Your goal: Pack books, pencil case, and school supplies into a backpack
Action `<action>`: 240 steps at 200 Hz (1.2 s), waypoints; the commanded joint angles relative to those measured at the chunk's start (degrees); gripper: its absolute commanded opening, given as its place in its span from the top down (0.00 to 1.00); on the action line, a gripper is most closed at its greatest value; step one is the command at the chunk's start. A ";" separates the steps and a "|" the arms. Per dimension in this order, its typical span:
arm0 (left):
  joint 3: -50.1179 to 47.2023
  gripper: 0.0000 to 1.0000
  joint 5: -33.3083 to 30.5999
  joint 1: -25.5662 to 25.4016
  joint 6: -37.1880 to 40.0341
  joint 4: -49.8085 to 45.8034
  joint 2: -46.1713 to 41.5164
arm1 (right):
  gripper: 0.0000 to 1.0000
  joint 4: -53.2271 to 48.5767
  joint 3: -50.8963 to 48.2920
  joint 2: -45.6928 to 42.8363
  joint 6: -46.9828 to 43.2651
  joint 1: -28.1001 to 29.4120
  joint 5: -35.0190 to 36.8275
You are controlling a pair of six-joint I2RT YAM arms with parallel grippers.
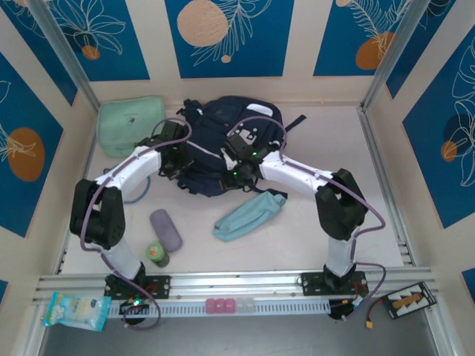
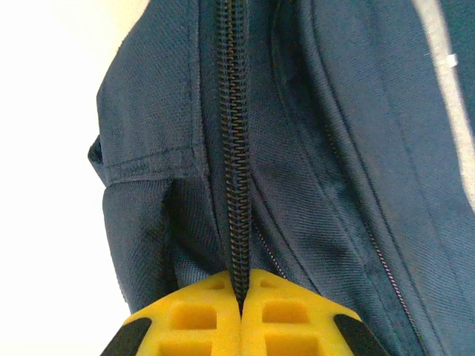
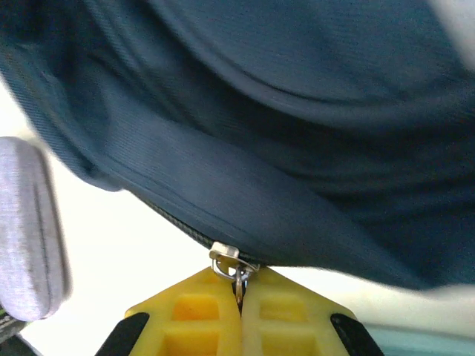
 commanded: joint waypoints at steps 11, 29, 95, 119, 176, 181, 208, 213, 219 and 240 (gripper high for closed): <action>3.29 1.00 -2.65 0.46 0.90 1.05 -4.89 | 1.00 -7.33 -3.11 -4.72 0.49 -2.60 7.49; 3.17 1.00 -2.79 0.47 1.14 0.88 -5.54 | 1.00 -7.23 -4.51 -5.29 0.43 -4.71 8.57; 2.24 1.00 0.14 0.53 2.13 0.61 -5.67 | 1.00 -1.93 -6.48 -3.02 -0.17 -13.83 12.09; 1.26 1.00 2.04 0.53 2.33 0.93 -5.48 | 1.00 0.21 -5.36 -0.97 -1.89 -16.74 13.85; -1.45 1.00 5.32 0.42 1.74 1.71 -6.15 | 0.99 3.04 -3.82 2.28 -5.32 -21.82 18.03; -1.64 1.00 5.84 0.38 1.52 1.84 -6.18 | 0.98 3.38 -3.76 2.28 -5.65 -22.00 17.73; -3.63 1.00 7.51 -0.62 0.06 2.01 -7.28 | 0.98 4.68 -3.87 1.48 -7.25 -22.00 15.43; -4.23 1.00 7.76 -1.06 -0.38 1.95 -7.78 | 0.98 4.80 -3.86 1.26 -7.50 -22.15 14.79; -5.18 1.00 7.94 -1.78 -0.86 1.84 -8.34 | 0.98 5.13 -4.07 1.02 -7.76 -22.39 13.95; -10.07 1.00 8.26 -5.10 -3.29 1.24 -11.03 | 0.97 7.01 -5.47 0.30 -8.29 -24.04 9.37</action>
